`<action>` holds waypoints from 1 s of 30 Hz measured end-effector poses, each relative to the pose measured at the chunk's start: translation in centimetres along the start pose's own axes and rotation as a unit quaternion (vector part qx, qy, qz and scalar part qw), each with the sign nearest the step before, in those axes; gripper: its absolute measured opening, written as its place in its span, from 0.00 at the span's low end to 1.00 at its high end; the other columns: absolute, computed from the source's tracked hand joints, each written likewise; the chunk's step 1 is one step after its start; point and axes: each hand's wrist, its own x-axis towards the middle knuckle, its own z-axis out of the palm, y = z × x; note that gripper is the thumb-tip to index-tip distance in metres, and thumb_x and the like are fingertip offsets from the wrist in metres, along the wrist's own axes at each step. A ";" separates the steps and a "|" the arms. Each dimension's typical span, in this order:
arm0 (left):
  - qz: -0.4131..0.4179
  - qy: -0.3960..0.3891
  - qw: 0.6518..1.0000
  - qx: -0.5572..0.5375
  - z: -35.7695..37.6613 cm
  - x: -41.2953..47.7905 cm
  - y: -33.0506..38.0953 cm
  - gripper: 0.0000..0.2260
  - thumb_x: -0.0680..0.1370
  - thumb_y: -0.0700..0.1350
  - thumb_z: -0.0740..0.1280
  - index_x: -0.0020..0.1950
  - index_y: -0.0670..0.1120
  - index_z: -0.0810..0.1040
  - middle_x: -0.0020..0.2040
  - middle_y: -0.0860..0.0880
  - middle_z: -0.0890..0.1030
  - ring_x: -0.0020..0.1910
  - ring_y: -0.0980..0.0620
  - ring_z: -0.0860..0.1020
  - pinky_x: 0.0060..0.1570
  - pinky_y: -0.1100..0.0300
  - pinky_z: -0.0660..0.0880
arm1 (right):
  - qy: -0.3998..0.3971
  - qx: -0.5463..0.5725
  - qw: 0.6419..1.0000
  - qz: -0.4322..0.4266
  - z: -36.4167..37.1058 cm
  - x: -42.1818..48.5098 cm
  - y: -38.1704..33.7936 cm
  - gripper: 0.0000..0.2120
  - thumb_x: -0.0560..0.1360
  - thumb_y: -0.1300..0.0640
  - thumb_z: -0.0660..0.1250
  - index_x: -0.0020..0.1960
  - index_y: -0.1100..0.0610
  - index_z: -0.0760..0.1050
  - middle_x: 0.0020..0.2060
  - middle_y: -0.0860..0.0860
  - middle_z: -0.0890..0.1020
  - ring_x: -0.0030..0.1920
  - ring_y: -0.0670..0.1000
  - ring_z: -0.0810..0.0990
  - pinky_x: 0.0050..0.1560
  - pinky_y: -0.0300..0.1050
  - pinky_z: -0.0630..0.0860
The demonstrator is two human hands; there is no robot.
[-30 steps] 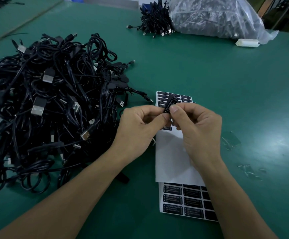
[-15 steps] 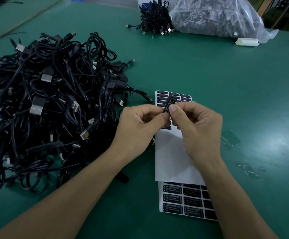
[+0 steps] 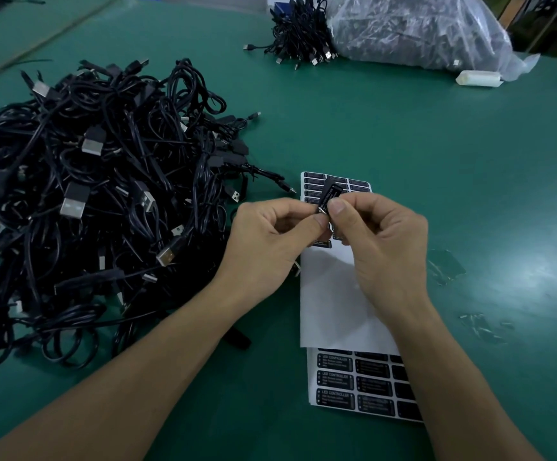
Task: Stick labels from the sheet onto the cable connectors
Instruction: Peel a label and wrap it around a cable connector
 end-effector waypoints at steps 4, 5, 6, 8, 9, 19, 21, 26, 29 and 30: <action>0.004 -0.008 1.000 0.000 0.0 0.0 0.1 0.10 0.78 0.33 0.70 0.44 0.48 0.85 0.37 0.54 0.86 0.37 0.60 0.84 0.40 0.70 0.78 | -0.013 0.012 1.000 0.009 -0.1 0.1 0.0 0.10 0.79 0.69 0.66 0.41 0.60 0.79 0.28 0.39 0.81 0.29 0.39 0.79 0.35 0.27 0.73; 0.005 -0.009 1.000 0.002 0.0 0.0 0.1 0.10 0.78 0.33 0.70 0.45 0.48 0.85 0.37 0.55 0.86 0.37 0.60 0.84 0.40 0.70 0.78 | -0.013 0.012 1.000 0.011 -0.1 0.1 0.0 0.10 0.79 0.69 0.66 0.41 0.60 0.79 0.28 0.39 0.81 0.29 0.39 0.79 0.35 0.27 0.73; 0.006 -0.010 1.000 0.005 0.0 0.0 0.1 0.10 0.78 0.33 0.70 0.45 0.47 0.85 0.37 0.55 0.86 0.37 0.60 0.84 0.40 0.70 0.78 | -0.014 0.012 1.000 0.012 -0.2 0.1 0.0 0.09 0.79 0.69 0.66 0.41 0.61 0.79 0.28 0.39 0.80 0.29 0.38 0.79 0.35 0.27 0.73; 0.008 -0.011 1.000 0.010 0.0 0.0 0.1 0.10 0.78 0.33 0.70 0.45 0.47 0.85 0.36 0.55 0.86 0.36 0.61 0.84 0.40 0.71 0.78 | -0.015 0.009 1.000 0.014 -0.2 0.1 0.0 0.09 0.79 0.69 0.66 0.42 0.61 0.79 0.28 0.39 0.80 0.29 0.38 0.79 0.35 0.27 0.73; 0.009 -0.011 1.000 0.011 -0.1 0.0 0.1 0.10 0.78 0.33 0.70 0.45 0.47 0.85 0.36 0.56 0.86 0.36 0.61 0.84 0.40 0.71 0.78 | -0.014 0.005 1.000 0.015 -0.2 0.1 0.0 0.09 0.79 0.68 0.66 0.42 0.61 0.79 0.28 0.39 0.80 0.29 0.38 0.78 0.35 0.27 0.73; 0.008 -0.003 1.000 0.017 -0.1 0.0 0.0 0.08 0.77 0.34 0.71 0.46 0.47 0.86 0.37 0.54 0.86 0.37 0.58 0.84 0.41 0.68 0.79 | 0.004 -0.024 1.000 0.006 0.0 0.0 -0.3 0.10 0.77 0.66 0.70 0.41 0.54 0.81 0.30 0.40 0.83 0.30 0.38 0.80 0.35 0.28 0.74; 0.007 -0.001 1.000 0.023 -0.1 -0.1 0.0 0.08 0.78 0.34 0.71 0.46 0.46 0.86 0.37 0.54 0.86 0.37 0.60 0.84 0.40 0.69 0.78 | 0.014 -0.021 1.000 0.004 0.1 -0.1 -0.4 0.10 0.77 0.66 0.70 0.40 0.54 0.81 0.30 0.40 0.83 0.30 0.38 0.81 0.35 0.28 0.75; 0.001 0.014 1.000 0.020 0.1 -0.2 0.1 0.06 0.77 0.34 0.71 0.45 0.44 0.85 0.35 0.54 0.85 0.35 0.60 0.83 0.39 0.69 0.77 | 0.042 -0.028 0.999 0.006 0.5 -0.3 -0.4 0.10 0.75 0.66 0.72 0.39 0.54 0.82 0.30 0.42 0.84 0.30 0.39 0.82 0.35 0.29 0.76; -0.001 0.020 1.000 0.013 0.2 -0.2 0.1 0.06 0.77 0.34 0.71 0.44 0.43 0.85 0.34 0.53 0.85 0.34 0.60 0.83 0.38 0.70 0.77 | 0.058 -0.037 0.998 0.013 0.6 -0.4 -0.3 0.08 0.74 0.64 0.73 0.39 0.53 0.83 0.31 0.44 0.85 0.31 0.41 0.83 0.35 0.30 0.76; -0.003 0.022 1.000 0.011 0.2 -0.2 0.1 0.06 0.77 0.34 0.71 0.44 0.42 0.85 0.34 0.53 0.85 0.34 0.60 0.83 0.38 0.70 0.77 | 0.064 -0.040 0.997 0.014 0.6 -0.4 -0.3 0.08 0.74 0.64 0.73 0.39 0.53 0.83 0.31 0.45 0.85 0.31 0.41 0.83 0.35 0.31 0.77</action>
